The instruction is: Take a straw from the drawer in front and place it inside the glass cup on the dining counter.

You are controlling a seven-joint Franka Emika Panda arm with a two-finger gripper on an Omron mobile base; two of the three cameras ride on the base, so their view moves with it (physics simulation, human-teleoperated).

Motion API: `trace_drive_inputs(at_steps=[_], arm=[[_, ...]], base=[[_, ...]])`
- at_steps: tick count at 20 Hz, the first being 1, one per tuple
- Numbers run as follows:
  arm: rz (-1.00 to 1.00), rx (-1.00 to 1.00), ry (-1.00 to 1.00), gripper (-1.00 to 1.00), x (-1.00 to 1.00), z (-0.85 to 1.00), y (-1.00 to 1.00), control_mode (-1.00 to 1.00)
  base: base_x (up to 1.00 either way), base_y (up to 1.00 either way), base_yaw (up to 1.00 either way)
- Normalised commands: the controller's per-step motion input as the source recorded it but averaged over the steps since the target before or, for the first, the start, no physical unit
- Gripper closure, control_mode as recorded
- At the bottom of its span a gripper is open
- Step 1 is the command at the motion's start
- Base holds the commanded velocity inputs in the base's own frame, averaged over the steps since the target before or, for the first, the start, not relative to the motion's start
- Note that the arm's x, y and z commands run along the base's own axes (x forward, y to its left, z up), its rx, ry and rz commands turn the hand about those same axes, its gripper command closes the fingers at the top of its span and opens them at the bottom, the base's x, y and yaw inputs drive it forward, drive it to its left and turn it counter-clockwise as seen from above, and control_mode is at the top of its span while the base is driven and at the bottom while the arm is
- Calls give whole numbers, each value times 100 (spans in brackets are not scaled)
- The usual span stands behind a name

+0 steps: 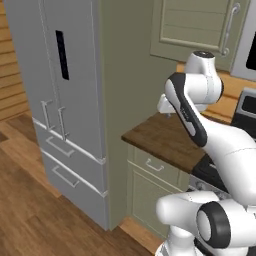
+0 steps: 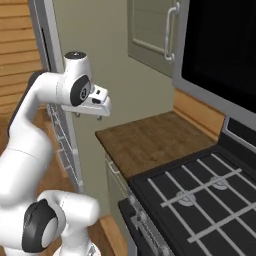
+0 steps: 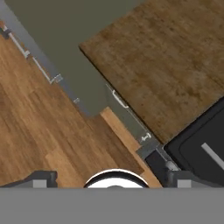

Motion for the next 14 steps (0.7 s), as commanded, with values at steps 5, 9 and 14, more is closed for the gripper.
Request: trace_drive_inputs(at_steps=[5, 9, 14], arm=[[0, 0, 0, -100, 0, 0, 0, 100], [18, 0, 0, -100, 19, -8, -41, -100], [21, -5, 0, -100, 6, -26, -7, -100]], base=[[-1, -64, 30], [5, -17, 6], [0, 0, 0]])
